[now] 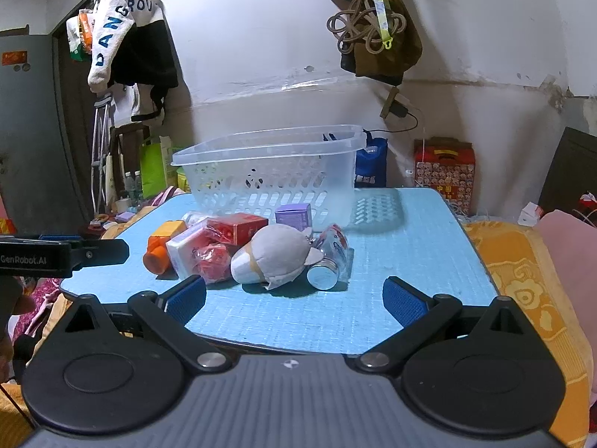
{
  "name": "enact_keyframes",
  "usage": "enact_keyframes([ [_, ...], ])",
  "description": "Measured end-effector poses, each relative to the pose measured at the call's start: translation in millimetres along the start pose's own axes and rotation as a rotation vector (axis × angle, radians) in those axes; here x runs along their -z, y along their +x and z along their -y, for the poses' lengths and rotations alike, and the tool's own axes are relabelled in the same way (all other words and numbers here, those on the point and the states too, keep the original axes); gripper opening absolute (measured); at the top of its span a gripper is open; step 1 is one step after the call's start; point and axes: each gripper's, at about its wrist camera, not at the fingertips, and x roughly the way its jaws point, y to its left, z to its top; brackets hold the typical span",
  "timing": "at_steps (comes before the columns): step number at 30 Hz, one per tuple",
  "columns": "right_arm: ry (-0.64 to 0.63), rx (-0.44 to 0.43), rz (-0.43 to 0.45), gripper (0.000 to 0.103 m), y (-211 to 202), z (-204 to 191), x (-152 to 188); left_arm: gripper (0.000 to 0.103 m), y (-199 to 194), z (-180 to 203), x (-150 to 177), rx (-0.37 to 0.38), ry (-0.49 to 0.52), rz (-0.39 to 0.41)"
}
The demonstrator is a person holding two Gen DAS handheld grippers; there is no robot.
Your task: Organize objects
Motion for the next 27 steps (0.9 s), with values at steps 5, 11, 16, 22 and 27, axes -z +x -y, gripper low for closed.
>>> enact_keyframes([
  [5, -0.002, 0.002, -0.002, 0.103, 0.3, 0.3, 0.5, 0.103, 0.9, -0.1, 0.8, 0.008, -0.003, -0.005],
  [11, 0.001, 0.007, -0.002, 0.103, -0.3, 1.7, 0.7, 0.103, 2.0, -0.3, 1.0, 0.013, -0.004, -0.011],
  [16, 0.007, 0.013, 0.001, 0.103, -0.7, 2.8, 0.5, 0.103, 1.2, -1.1, 1.9, 0.012, -0.01, -0.01],
  [22, 0.007, 0.016, 0.002, 0.103, -0.7, 2.9, 0.8, 0.103, 0.6, -1.6, 2.4, 0.013, -0.01, -0.007],
  [27, 0.006, 0.018, 0.002, 0.103, -0.7, 2.9, 0.8, 0.103, 0.8, -1.7, 2.2, 0.013, -0.01, -0.008],
])
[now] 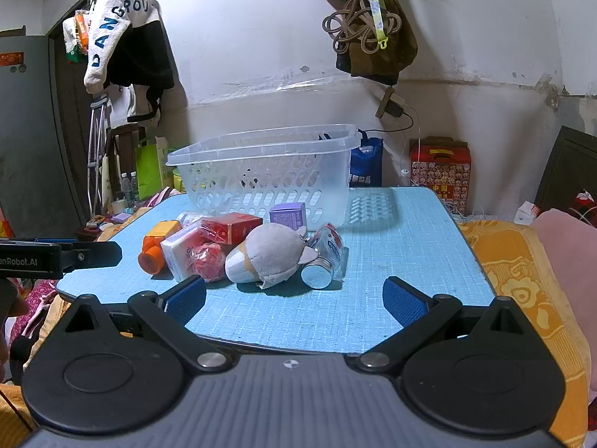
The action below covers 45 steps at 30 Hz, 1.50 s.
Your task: Organize objects
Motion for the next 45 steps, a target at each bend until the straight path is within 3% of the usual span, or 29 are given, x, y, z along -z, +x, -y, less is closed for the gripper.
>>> enact_keyframes([
  [45, 0.012, -0.004, 0.004, 0.103, -4.5, 5.7, 0.1, 0.103, -0.7, -3.0, 0.7, -0.033, -0.015, -0.004],
])
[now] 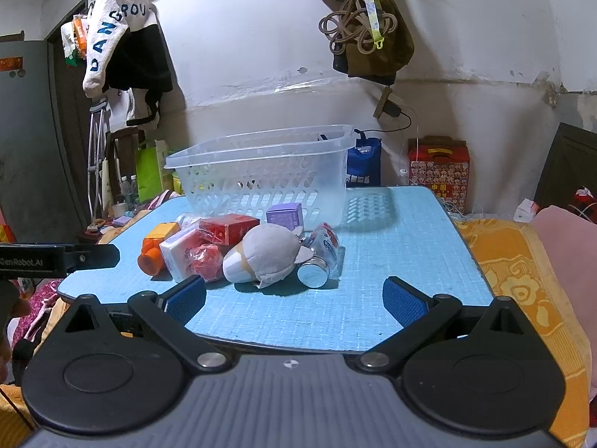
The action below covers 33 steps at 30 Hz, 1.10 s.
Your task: Organize objects
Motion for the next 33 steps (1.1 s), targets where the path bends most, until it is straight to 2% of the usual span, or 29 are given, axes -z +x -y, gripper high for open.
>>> enact_keyframes([
  [9, -0.002, 0.004, -0.007, 0.103, 0, 0, 0, 0.103, 1, 1, -1, -0.006, 0.006, 0.0],
  [18, -0.036, 0.029, -0.04, 0.103, 17, 6, -5, 0.103, 11, -6, -4, -0.04, 0.053, -0.025],
  [20, -0.025, 0.025, -0.063, 0.103, 27, 13, -7, 0.103, 18, -15, -8, -0.052, 0.049, -0.037],
  [24, 0.016, -0.039, -0.138, 0.103, 51, 30, -8, 0.103, 31, -37, -13, -0.068, 0.025, -0.073],
  [26, -0.004, -0.025, -0.156, 0.103, 63, 32, -9, 0.103, 40, -47, -13, -0.068, 0.018, -0.09],
  [30, -0.073, -0.007, -0.139, 0.092, 79, 28, -14, 0.098, 65, -51, -14, -0.06, 0.051, -0.142],
  [31, -0.071, -0.007, -0.139, 0.086, 82, 30, -16, 0.097, 70, -51, -14, -0.057, 0.053, -0.154],
  [33, -0.022, -0.037, -0.117, 0.084, 82, 38, -20, 0.097, 77, -52, -15, -0.042, 0.035, -0.161],
])
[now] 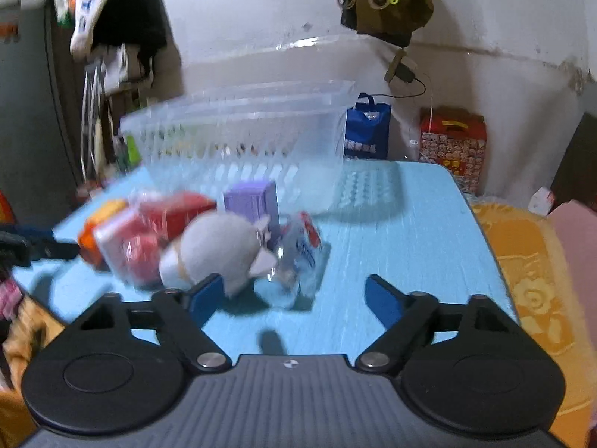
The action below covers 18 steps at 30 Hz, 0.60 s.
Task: Organize objects
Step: 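Grasp the clear glass bottle with the right tool while the left tool grasps the orange bottle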
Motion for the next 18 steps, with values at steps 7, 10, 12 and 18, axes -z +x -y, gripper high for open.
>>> enact_keyframes([
  [7, 0.093, 0.018, -0.01, 0.083, 24, 14, -18, 0.097, 17, -1, -20, -0.012, -0.057, 0.046],
  [10, 0.063, 0.067, -0.024, 0.083, 36, 8, -20, 0.097, 29, 2, -21, -0.008, -0.053, 0.03],
  [12, 0.064, 0.083, -0.03, 0.083, 42, 8, -23, 0.098, 34, 5, -19, -0.023, -0.037, 0.018],
  [18, 0.119, 0.1, -0.077, 0.082, 49, 18, -26, 0.097, 31, 0, -16, -0.037, -0.065, 0.032],
])
